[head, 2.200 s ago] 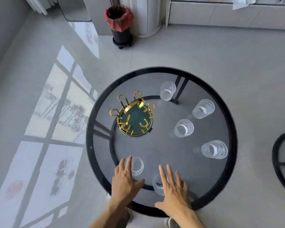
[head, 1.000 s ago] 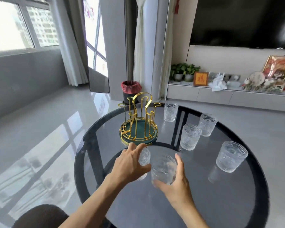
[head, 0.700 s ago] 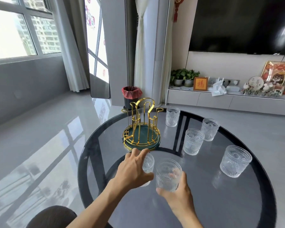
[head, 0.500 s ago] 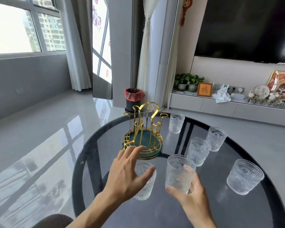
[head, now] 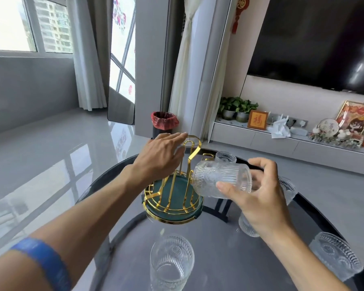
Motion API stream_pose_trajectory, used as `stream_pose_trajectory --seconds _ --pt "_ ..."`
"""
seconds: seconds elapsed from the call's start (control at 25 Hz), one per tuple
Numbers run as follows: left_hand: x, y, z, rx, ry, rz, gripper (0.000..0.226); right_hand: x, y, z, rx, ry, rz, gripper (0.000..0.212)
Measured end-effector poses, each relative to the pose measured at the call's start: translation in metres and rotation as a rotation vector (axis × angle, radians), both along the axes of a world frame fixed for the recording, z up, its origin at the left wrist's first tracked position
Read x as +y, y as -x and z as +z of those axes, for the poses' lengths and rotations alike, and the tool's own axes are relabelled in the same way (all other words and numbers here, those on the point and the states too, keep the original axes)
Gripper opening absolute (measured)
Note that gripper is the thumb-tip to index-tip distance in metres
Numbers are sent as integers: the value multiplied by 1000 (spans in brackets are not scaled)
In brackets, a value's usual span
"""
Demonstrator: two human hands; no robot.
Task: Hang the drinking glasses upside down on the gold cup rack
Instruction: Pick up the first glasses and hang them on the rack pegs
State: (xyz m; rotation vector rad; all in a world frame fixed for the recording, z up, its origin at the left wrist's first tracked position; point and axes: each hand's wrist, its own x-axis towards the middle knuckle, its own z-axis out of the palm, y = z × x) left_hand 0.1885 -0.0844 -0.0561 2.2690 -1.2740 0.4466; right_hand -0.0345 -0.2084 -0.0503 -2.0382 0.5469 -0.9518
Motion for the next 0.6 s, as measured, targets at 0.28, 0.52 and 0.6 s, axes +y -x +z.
stream_pose_trajectory --seconds 0.28,0.52,0.6 --pt "3 -3 7 -53 -108 57 54 7 -46 -1 134 384 14 47" --pt "7 5 13 -90 -155 103 53 9 -63 -13 309 404 104 36" --pt "5 4 14 -75 -156 102 53 7 -65 -14 371 374 110 36"
